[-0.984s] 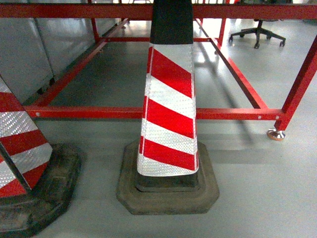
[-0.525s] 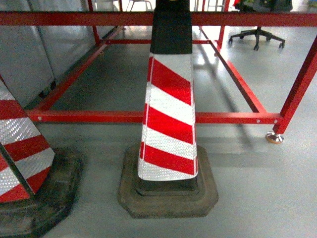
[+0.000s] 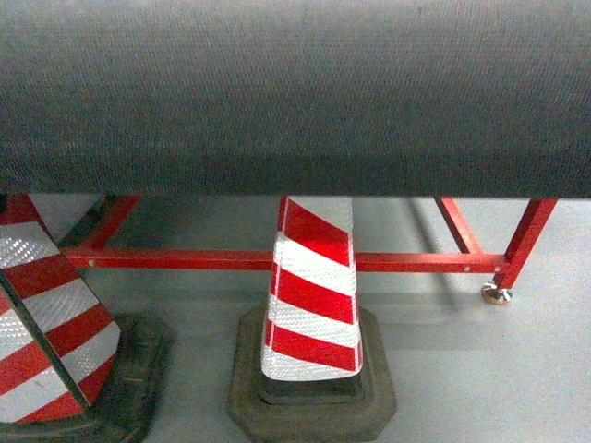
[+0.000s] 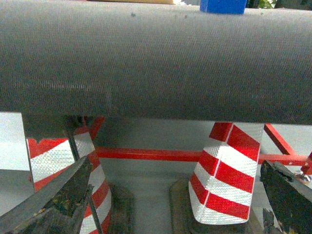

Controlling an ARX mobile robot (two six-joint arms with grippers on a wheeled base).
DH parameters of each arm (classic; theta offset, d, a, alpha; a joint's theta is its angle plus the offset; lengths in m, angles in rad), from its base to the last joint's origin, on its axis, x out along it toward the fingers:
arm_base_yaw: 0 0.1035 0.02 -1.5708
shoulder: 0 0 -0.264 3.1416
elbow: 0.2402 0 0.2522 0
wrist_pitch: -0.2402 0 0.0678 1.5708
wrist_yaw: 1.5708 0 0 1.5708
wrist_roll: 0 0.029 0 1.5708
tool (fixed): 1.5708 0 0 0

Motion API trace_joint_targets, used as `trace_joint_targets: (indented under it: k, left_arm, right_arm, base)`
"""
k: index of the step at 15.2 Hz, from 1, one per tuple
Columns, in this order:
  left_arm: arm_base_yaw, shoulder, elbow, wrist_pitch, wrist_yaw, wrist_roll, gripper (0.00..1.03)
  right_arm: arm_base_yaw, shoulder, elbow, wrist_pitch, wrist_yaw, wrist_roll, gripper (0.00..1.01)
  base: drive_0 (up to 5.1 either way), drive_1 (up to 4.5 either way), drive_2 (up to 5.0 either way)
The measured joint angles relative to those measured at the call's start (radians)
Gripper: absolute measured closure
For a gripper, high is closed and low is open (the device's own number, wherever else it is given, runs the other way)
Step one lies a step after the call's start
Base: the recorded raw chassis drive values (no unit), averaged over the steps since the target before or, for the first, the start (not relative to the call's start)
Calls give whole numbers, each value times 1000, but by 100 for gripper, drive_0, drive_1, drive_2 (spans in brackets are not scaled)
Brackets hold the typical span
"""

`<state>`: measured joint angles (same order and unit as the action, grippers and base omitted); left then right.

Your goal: Sort blue parts and orange caps into right shelf containers

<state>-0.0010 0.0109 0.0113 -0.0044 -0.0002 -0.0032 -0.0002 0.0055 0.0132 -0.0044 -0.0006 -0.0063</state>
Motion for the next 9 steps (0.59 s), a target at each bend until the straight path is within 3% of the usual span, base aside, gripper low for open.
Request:
trace_joint_targets:
  k: [9]
  left_arm:
    - [0,0,0,0,-1,3,5]
  right_arm:
    - [0,0,0,0,0,6,3]
  base:
    - [0,0,0]
